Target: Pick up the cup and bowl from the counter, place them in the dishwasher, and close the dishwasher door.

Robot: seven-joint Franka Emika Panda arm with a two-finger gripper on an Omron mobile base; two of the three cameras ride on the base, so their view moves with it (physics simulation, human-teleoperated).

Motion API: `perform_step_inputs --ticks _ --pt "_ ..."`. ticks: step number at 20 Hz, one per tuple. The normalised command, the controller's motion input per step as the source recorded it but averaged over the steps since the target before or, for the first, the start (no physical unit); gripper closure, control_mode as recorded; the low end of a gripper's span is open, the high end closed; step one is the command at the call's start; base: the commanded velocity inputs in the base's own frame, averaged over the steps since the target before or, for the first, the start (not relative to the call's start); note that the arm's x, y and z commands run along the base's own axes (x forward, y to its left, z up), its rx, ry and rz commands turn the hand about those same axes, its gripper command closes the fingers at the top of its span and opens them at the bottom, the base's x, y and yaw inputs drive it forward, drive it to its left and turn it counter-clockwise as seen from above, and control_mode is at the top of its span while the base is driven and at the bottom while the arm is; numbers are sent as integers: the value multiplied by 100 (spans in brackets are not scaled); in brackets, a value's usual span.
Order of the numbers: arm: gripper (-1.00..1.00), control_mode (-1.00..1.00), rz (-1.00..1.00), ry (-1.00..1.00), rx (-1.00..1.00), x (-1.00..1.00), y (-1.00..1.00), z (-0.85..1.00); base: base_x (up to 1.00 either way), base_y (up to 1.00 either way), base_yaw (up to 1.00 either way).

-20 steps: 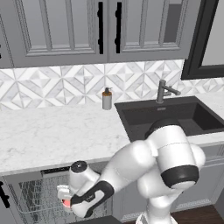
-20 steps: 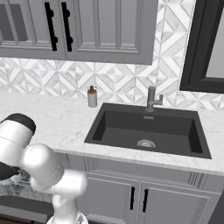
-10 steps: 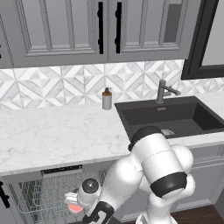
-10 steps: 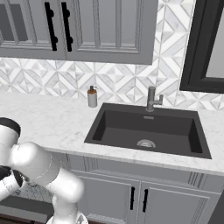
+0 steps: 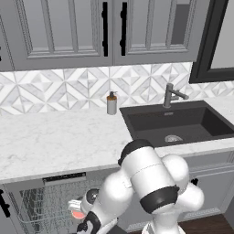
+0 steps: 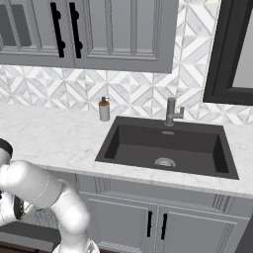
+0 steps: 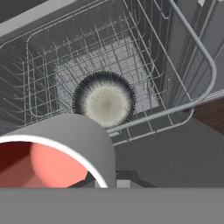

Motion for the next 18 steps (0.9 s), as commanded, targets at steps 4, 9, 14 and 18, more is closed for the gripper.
perform_step_inputs --ticks 4,9,14,18 --pt "100 -100 0 0 0 32 0 -17 0 0 0" --pt "100 -100 0 -7 0 17 0 -36 0 0 0" --pt "100 -100 0 -18 0 18 0 -16 0 0 0" --pt "100 -100 0 -22 0 0 1 -11 0 0 0"
